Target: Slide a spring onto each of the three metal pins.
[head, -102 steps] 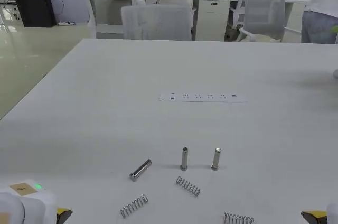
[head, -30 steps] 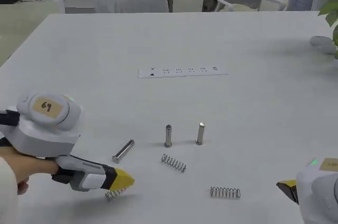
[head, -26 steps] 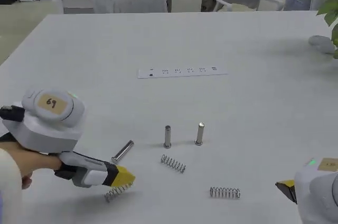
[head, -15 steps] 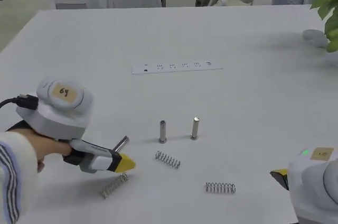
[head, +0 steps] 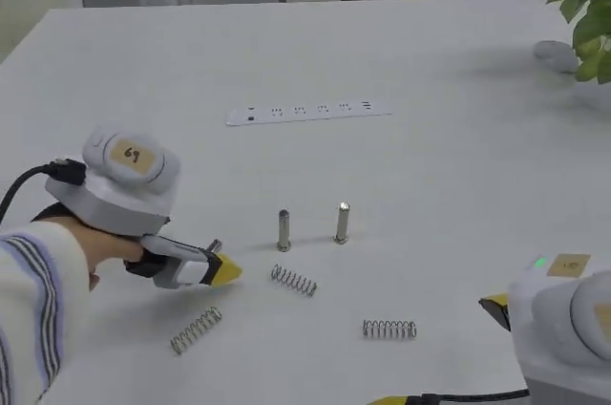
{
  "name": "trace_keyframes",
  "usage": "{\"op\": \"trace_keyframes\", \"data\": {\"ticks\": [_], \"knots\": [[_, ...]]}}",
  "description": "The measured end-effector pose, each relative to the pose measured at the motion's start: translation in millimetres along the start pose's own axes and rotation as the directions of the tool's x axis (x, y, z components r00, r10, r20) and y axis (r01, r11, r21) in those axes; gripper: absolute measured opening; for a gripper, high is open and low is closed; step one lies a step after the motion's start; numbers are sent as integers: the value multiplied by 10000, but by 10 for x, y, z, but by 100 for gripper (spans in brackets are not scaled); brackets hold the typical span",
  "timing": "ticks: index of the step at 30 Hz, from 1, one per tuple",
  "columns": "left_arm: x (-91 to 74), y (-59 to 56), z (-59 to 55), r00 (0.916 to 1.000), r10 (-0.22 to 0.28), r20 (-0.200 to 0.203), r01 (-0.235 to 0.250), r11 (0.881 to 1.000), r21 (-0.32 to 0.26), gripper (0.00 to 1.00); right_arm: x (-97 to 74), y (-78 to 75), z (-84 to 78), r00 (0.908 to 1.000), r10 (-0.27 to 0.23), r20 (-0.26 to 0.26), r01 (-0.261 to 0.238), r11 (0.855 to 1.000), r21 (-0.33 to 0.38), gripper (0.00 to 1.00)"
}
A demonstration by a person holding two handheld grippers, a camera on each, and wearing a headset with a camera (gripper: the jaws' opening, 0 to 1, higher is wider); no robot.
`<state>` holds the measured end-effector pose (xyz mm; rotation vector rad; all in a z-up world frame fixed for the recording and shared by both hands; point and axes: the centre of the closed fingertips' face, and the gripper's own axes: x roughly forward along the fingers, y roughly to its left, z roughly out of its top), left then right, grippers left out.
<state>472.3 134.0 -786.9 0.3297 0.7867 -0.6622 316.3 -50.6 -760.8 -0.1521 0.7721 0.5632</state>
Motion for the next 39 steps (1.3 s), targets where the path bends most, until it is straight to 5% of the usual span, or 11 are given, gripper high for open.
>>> {"op": "trace_keyframes", "data": {"ticks": [22, 32, 39], "knots": [[213, -46, 3, 9999, -20, -103, 18, 9998, -175, 46, -2, -21, -5, 10000, -26, -82, 27, 10000, 28, 98], [239, 19, 35, 9996, 277, 45, -275, 9991, -309, 41, 8, -9, -14, 9999, 53, -137, -52, 10000, 30, 97], [237, -14, 31, 9998, 220, 22, -218, 9978, -626, 24, 14, 4, -16, 9999, 79, -130, -79, 10000, 3, 96]]}}
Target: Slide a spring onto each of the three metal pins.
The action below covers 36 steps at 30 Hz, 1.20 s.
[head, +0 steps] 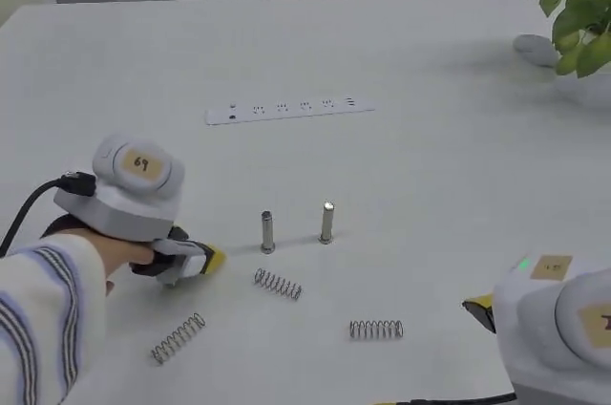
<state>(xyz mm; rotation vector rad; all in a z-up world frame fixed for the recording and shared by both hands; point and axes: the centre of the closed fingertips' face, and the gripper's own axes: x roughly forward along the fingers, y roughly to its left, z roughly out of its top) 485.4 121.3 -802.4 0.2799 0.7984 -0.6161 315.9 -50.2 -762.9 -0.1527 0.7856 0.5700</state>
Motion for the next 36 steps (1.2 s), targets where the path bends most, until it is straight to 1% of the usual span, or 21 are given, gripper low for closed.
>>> {"op": "trace_keyframes", "data": {"ticks": [3, 8, 11, 13, 16, 17, 18, 19, 22, 26, 29, 31, 34, 36], "knots": [[-1, 16, 0, 10000, 49, 13, -48, 9996, -291, 24, -3, 12, 7, 10000, 75, 20, -75, 9999, -79, 96], [-3, 48, -15, 9999, 127, -51, -127, 9998, -158, 19, -11, 15, 1, 10000, 77, 15, -77, 9999, -97, 96], [-4, 57, -26, 9997, 222, -62, -223, 9994, -260, 18, -20, 8, 20, 9999, 60, 100, -59, 10000, -66, 96], [-1, 60, -19, 9996, 266, 4, -266, 9993, -267, 16, -23, 5, 24, 9999, 52, 109, -51, 10000, -64, 96], [1, 64, -35, 9995, 320, -67, -323, 9989, -349, 9, -27, 4, 22, 9999, 45, 121, -44, 10000, -51, 96], [11, 72, -33, 9994, 336, -64, -338, 9990, -307, 7, -28, 4, 22, 9999, 44, 126, -44, 10000, -43, 96], [10, 79, -25, 9991, 430, -15, -430, 9983, -398, 4, -30, 4, 24, 9999, 42, 138, -41, 10000, -44, 96], [9, 76, -19, 9991, 429, 26, -427, 9982, -421, 3, -30, 5, 24, 9999, 43, 138, -43, 10000, -47, 95], [7, 73, -31, 9991, 426, -42, -427, 9980, -473, 0, -36, 15, 36, 9997, 108, 213, -108, 9999, 4, 95], [15, 78, -24, 9992, 401, 14, -400, 9980, -488, 0, -39, 18, 60, 9994, 131, 310, -132, 9999, 35, 95], [12, 85, -25, 9989, 471, 26, -468, 9964, -700, 0, -40, 16, 58, 9995, 128, 289, -129, 9999, 8, 94], [9, 79, -25, 9988, 485, 35, -482, 9968, -642, 0, -42, 18, 55, 9995, 141, 283, -142, 9999, 31, 94], [6, 92, -18, 9989, 473, 27, -469, 9947, -914, 0, -51, 19, 75, 9989, 185, 433, -190, 9998, 116, 91], [-1, 94, -22, 9988, 482, 16, -478, 9925, -1127, 0, -65, 14, 117, 9978, 164, 644, -172, 9998, 106, 92]]}}
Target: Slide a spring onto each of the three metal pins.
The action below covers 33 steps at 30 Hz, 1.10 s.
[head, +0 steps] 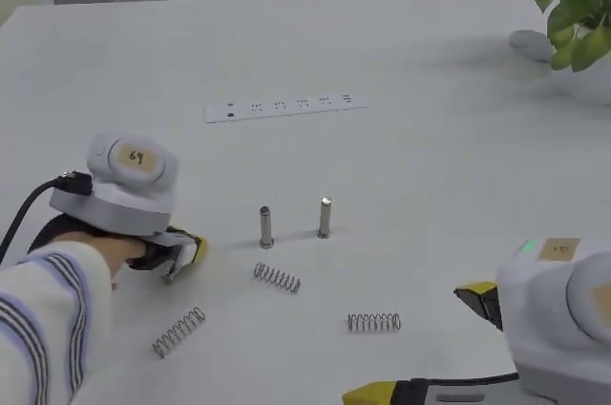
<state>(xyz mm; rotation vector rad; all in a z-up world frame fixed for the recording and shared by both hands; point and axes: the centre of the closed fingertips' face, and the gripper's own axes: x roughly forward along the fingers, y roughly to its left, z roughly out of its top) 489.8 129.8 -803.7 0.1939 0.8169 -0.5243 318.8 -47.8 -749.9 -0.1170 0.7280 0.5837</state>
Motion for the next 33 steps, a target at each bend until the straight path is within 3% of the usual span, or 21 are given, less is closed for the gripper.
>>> {"op": "trace_keyframes", "data": {"ticks": [6, 18, 33], "knots": [[-42, -35, -16, 10000, -8, -34, 8, 10000, 36, 0, 0, 16, 14, 9999, 130, 24, -130, 9999, 45, 91], [-242, -33, 143, 9983, -101, 582, 111, 9998, -181, 0, -8, 52, 21, 9996, 241, 111, -242, 9997, 58, 91], [-423, -93, 252, 9966, 24, 820, -62, 9989, 456, 0, -19, 89, 57, 9987, 374, 340, -373, 9993, -41, 91]]}}
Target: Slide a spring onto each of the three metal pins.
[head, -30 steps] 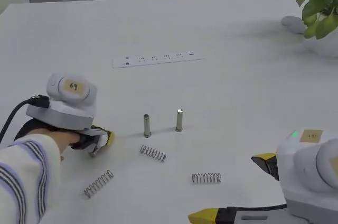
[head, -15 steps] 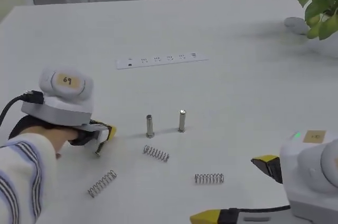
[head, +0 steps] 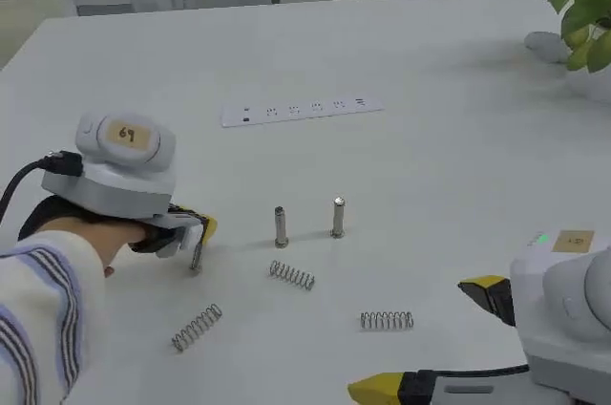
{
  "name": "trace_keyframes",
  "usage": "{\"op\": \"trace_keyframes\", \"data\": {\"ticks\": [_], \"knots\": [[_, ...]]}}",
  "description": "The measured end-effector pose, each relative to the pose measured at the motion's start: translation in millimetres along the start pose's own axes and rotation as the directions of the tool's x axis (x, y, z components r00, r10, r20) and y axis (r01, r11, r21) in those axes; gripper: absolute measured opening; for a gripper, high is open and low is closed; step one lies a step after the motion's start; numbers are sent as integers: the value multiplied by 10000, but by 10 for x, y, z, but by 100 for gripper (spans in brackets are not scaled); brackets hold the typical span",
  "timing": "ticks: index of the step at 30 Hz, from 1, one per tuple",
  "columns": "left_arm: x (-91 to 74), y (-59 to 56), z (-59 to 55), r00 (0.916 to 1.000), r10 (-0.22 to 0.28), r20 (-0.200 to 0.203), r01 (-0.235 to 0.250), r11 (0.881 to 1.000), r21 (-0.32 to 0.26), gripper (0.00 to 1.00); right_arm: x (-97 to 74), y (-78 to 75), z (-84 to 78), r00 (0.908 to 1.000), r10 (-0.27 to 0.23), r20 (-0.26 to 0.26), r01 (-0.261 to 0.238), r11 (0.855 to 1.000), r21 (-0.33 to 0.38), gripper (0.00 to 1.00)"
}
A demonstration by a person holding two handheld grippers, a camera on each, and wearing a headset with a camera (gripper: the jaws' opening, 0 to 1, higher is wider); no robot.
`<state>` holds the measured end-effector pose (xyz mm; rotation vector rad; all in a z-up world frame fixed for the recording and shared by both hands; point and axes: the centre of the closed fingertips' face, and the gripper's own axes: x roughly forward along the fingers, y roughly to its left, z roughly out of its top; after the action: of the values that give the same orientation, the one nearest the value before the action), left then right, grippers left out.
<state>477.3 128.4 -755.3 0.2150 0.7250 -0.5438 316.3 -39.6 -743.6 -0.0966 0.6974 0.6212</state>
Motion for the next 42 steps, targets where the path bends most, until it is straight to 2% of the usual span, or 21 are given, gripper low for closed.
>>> {"op": "trace_keyframes", "data": {"ticks": [2, 3, 4, 7, 9, 14, 19, 24, 28, 42], "knots": [[8, 1, 24, 10000, -9, 73, 8, 10000, 67, 0, -1, 8, 2, 10000, 27, 19, -27, 10000, -9, 91], [-3, -5, 17, 10000, -41, -9, 41, 10000, -73, 0, -2, 11, 3, 10000, 41, 26, -41, 10000, -23, 91], [0, -15, 47, 9998, -129, 124, 131, 9997, -227, 0, -2, 14, 4, 10000, 55, 32, -55, 10000, -39, 91], [12, -35, 68, 9998, -127, 158, 130, 9998, -174, 0, -4, 12, 16, 10000, 70, 69, -70, 10000, -53, 91], [16, -70, 137, 9988, -251, 413, 275, 9979, -589, 0, -10, 5, 31, 9999, 71, 137, -71, 10000, -33, 91], [49, -127, 171, 9989, -310, 352, 318, 9993, -216, 0, -14, -10, 29, 9999, 34, 152, -34, 10000, -16, 91], [88, -157, 162, 9987, -396, 313, 403, 9990, -204, 0, -22, -12, 39, 9997, 26, 232, -27, 10000, 50, 91], [101, -150, 163, 9986, -412, 328, 425, 9983, -395, 0, -28, -20, 49, 9997, 13, 259, -14, 10000, 15, 91], [109, -141, 178, 9988, -308, 385, 316, 9993, -185, 0, -28, -27, 43, 9997, 2, 237, -3, 10000, 12, 91], [145, -121, 196, 9976, 21, 698, -19, 10000, -21, 0, -19, -23, 3, 10000, 65, 41, -65, 10000, -34, 92]]}}
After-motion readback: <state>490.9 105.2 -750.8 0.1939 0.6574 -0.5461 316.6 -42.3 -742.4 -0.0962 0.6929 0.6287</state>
